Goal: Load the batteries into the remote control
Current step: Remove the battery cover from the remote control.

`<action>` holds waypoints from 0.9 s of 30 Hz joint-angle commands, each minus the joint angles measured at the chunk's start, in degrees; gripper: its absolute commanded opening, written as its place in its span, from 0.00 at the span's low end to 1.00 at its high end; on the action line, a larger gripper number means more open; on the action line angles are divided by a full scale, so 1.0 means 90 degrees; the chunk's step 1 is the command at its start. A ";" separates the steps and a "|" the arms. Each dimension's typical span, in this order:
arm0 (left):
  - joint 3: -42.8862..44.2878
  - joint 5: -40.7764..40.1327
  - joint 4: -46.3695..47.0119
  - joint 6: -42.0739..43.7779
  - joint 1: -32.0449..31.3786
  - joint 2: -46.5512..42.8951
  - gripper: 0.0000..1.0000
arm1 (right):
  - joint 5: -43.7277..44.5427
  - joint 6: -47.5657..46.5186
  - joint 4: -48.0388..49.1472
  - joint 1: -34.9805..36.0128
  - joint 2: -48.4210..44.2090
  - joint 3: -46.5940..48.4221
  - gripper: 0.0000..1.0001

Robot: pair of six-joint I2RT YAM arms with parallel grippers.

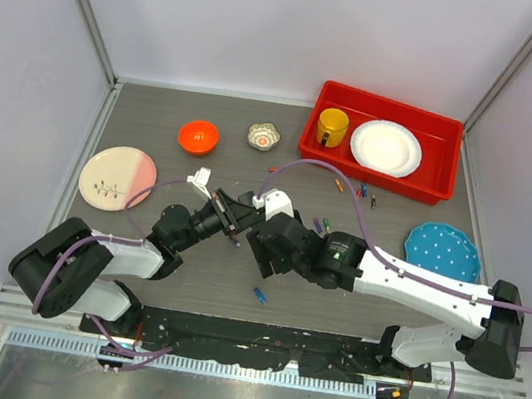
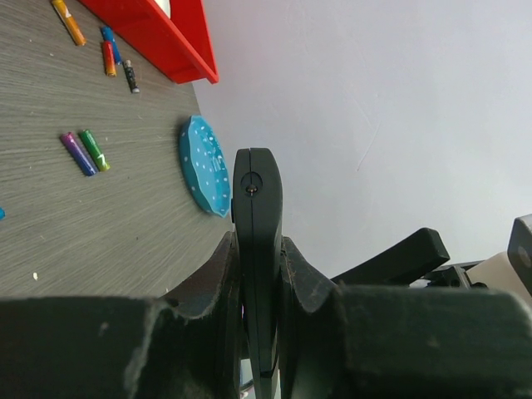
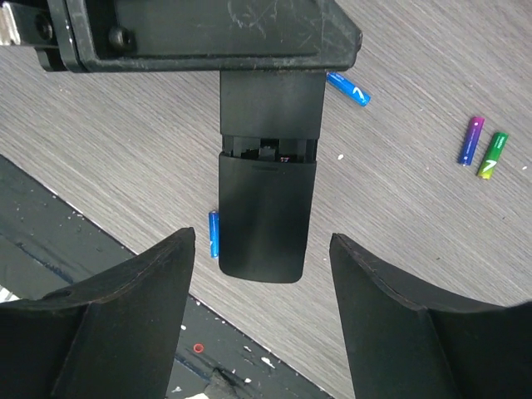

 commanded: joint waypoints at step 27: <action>0.0249 0.0061 -0.0046 0.0295 0.0041 -0.0004 0.00 | 0.0187 -0.0064 -0.0068 0.0035 -0.0296 0.0233 0.41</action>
